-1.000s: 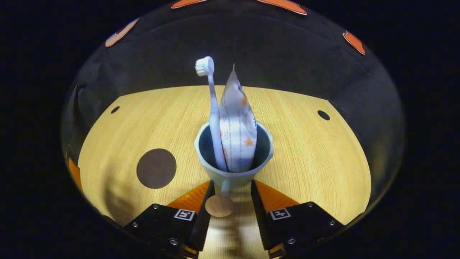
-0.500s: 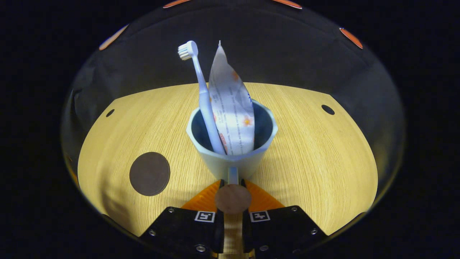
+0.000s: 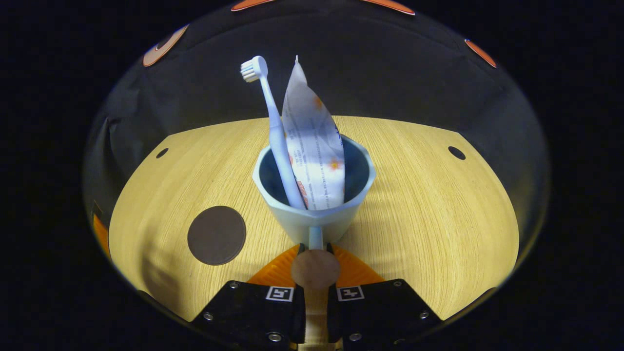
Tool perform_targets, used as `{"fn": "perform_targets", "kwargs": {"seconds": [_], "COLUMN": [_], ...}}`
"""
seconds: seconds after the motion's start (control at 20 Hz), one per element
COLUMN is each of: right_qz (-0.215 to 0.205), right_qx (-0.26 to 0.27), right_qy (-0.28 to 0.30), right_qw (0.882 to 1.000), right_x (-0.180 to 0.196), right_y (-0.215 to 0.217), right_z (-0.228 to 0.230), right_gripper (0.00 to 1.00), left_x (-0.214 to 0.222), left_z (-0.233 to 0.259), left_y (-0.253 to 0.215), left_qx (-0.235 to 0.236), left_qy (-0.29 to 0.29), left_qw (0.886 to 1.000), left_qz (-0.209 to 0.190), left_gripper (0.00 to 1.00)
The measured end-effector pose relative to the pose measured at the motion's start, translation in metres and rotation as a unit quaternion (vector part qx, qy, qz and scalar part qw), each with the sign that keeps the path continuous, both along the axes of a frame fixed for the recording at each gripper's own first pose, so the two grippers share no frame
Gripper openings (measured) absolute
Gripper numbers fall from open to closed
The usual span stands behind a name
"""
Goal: Put the toothbrush and toothpaste on the desktop into the cup, then pick up the cup and place it on the coaster on the desktop.
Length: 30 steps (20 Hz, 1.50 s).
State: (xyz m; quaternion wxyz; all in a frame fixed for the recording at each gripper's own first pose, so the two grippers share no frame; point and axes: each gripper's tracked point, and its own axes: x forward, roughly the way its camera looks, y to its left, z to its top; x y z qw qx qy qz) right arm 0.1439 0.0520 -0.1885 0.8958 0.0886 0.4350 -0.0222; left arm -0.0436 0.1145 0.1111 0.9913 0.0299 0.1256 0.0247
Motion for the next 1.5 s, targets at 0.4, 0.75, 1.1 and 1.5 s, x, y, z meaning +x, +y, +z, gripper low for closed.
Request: {"fn": "perform_targets", "kwargs": {"seconds": [0.4, 0.75, 1.1, 1.5], "right_qz": [0.021, 0.057, 0.09, 0.122], "right_qx": [0.011, 0.011, 0.016, 0.021], "right_qy": [-0.035, -0.048, -0.051, -0.043], "right_qw": [0.999, 0.997, 0.995, 0.991], "right_x": [0.008, 0.012, 0.014, 0.014], "right_y": [-0.003, -0.007, -0.011, -0.013], "right_z": [-0.002, -0.004, -0.005, -0.006], "right_gripper": [0.17, 0.17, 0.17, 0.17], "left_x": [-0.002, -0.008, -0.01, -0.012], "left_z": [0.015, 0.041, 0.051, 0.049], "left_y": [0.004, 0.021, 0.024, 0.04], "left_qx": [0.0, 0.012, 0.005, 0.001], "left_qy": [-0.023, -0.063, -0.07, -0.077], "left_qw": [1.0, 0.998, 0.997, 0.995], "left_qz": [0.005, 0.027, 0.042, 0.059], "left_gripper": [1.0, 1.0, 1.0, 1.0]}}
